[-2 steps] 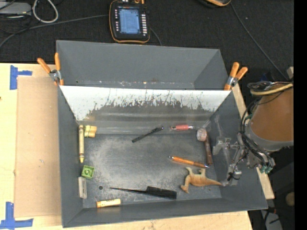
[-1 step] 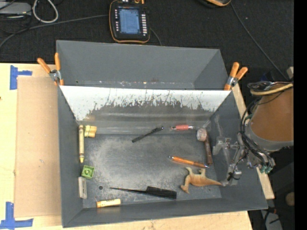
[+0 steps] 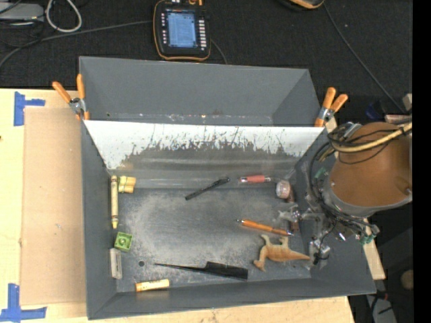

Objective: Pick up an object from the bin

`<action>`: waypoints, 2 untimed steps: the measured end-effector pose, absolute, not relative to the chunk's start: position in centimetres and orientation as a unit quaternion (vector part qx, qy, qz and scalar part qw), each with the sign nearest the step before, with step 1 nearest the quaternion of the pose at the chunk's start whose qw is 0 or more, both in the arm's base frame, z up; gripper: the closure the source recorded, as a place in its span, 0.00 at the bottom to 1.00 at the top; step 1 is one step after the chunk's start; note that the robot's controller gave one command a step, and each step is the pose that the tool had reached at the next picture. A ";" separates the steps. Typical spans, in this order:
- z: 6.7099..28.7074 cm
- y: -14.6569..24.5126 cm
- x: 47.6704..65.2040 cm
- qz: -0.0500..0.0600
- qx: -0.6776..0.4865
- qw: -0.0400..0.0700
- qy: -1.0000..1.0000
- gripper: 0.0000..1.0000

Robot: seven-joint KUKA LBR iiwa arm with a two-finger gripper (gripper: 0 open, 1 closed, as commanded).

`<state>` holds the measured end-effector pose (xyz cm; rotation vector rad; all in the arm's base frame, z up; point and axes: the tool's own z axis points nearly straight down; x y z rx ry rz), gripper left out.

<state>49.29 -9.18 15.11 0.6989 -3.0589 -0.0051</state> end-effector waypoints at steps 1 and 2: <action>11.6 -9.8 52.8 -0.001 0.451 0.000 -0.892 0.00; 9.0 -5.2 50.6 -0.003 0.546 0.000 -0.838 0.00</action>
Offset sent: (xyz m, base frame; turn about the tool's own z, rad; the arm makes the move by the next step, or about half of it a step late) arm 0.0087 0.0480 -0.0653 -0.7235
